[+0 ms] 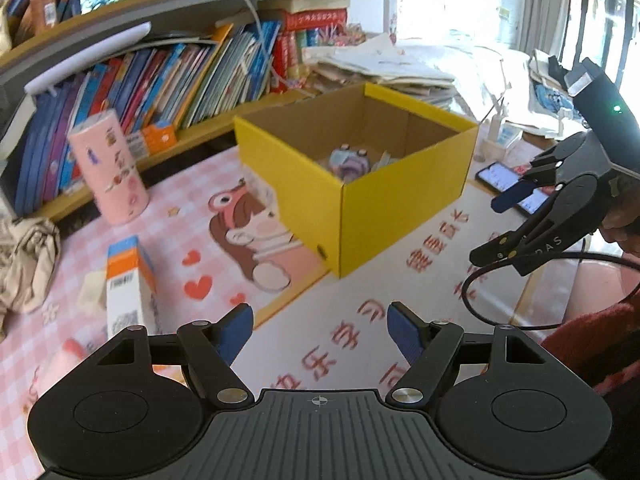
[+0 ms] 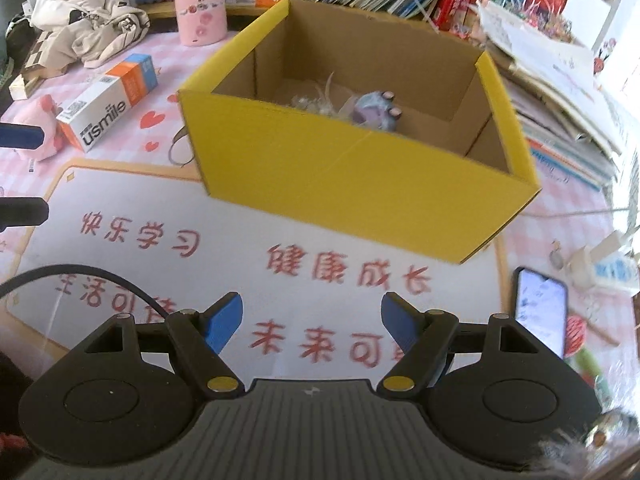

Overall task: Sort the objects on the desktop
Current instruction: 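Withdraw both open tools from the box and move back over the desk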

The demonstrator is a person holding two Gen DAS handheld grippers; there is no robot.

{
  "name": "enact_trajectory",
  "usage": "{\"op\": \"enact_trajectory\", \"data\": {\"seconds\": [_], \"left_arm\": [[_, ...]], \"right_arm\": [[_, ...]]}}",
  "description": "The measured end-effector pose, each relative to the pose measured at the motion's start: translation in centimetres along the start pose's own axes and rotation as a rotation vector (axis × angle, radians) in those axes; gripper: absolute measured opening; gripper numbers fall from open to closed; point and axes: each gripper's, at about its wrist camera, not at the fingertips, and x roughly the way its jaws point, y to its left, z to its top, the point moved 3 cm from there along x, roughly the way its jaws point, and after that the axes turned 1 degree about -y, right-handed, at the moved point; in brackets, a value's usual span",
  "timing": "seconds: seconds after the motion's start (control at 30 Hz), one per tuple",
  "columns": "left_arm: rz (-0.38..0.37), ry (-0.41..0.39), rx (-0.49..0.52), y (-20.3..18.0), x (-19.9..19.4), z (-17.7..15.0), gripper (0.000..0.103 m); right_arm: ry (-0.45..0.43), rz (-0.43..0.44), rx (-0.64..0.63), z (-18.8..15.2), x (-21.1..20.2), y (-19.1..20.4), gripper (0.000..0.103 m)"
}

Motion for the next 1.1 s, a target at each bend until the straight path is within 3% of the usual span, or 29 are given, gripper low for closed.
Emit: {"op": "enact_trajectory", "data": {"seconds": [0.33,0.67,1.1], "left_arm": [[0.014,0.012,-0.042,1.7,-0.9,-2.5,0.078],[0.039,0.013,-0.064,3.2,-2.0,-4.5,0.083],[0.148,-0.015,-0.120,6.5,-3.8,-6.4,0.092]], "right_arm": [[0.019,0.035,0.012,-0.6,0.8,3.9,0.075],[0.022,0.072,-0.058,0.1,1.4,8.0,0.075],[-0.013,0.108,-0.180,3.0,2.4,13.0,0.077]]}}
